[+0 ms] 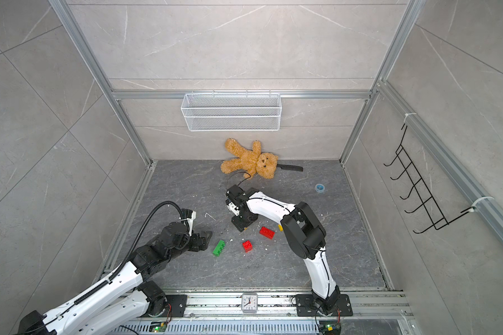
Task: Assemble an ice cream with lego
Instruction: Pick up the lego brick from the center of the board.
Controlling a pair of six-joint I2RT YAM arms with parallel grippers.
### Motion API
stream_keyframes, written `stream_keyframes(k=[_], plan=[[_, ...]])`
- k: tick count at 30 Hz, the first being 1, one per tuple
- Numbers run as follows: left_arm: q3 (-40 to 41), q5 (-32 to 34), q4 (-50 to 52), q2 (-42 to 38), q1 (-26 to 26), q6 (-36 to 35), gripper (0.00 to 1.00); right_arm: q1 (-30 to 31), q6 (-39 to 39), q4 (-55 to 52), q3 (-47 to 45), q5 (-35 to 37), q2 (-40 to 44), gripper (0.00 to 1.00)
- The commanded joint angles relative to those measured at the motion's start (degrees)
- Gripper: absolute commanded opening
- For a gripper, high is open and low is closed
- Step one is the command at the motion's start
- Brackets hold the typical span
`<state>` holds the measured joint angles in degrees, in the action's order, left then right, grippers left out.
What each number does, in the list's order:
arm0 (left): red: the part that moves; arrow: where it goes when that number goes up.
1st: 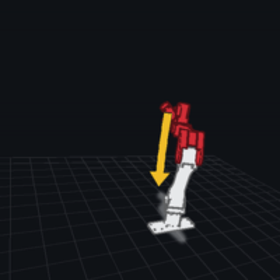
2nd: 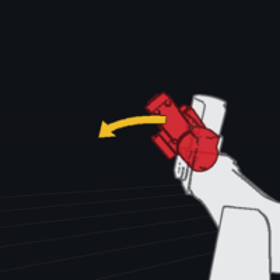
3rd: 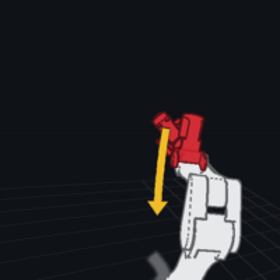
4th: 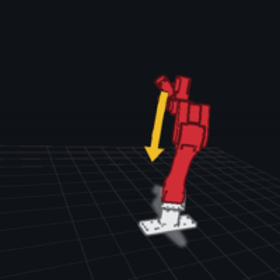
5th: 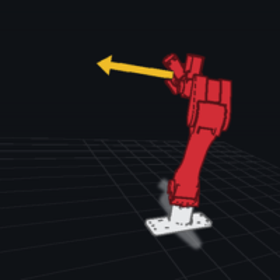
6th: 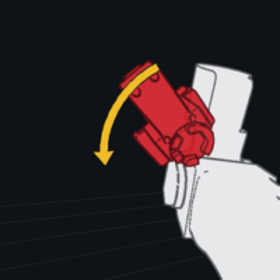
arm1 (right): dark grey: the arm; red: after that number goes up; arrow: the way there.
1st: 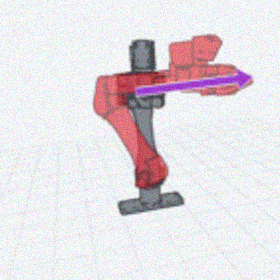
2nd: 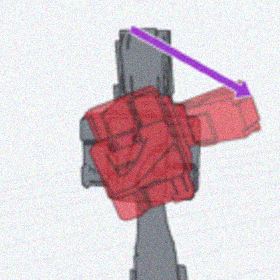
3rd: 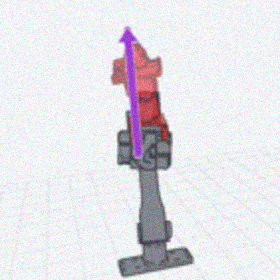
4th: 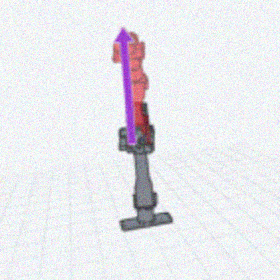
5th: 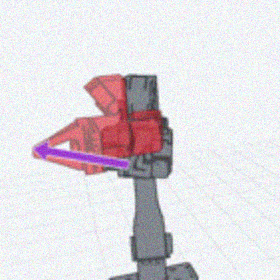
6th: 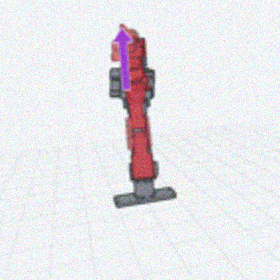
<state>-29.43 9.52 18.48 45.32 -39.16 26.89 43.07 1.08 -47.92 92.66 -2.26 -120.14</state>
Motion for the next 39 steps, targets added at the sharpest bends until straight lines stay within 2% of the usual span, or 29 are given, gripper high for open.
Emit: stream_keyframes(k=[1,15,21,25,29,34,39], plan=[[0.01,0.07,0.62,-1.2,0.22,1.11,0.89,0.17,-0.99,-0.4,2.18,2.71,-1.87,0.55],[0.1,-0.43,1.16,-1.46,0.22,1.43,0.89,0.16,-2.44,-0.93,4.19,5.84,-3.3,0.37],[0.74,-1.85,-0.66,-0.9,0.22,1.72,0.89,0.12,-5.01,-2.2,4.66,5.64,-0.89,0.3],[1.21,-6.95,-4.94,1.93,0.22,1.07,0.79,0.11,-8.64,-8.04,6.22,6.72,2.79,0.25],[0.5,-7.86,-6.8,5.98,0.22,-0.86,0.68,0.43,-14.88,-15.22,5.9,5.07,9.52,0.25],[0.6,-8.89,-10.05,7.74,0.39,-2.02,0.64,3.11,-20.88,-19.48,2.34,5.03,16.12,0.24],[1.26,-12.36,-12.92,10.13,0.95,-2.02,0.63,5.97,-25.19,-15.23,-4.57,2.83,18.61,0.2]])
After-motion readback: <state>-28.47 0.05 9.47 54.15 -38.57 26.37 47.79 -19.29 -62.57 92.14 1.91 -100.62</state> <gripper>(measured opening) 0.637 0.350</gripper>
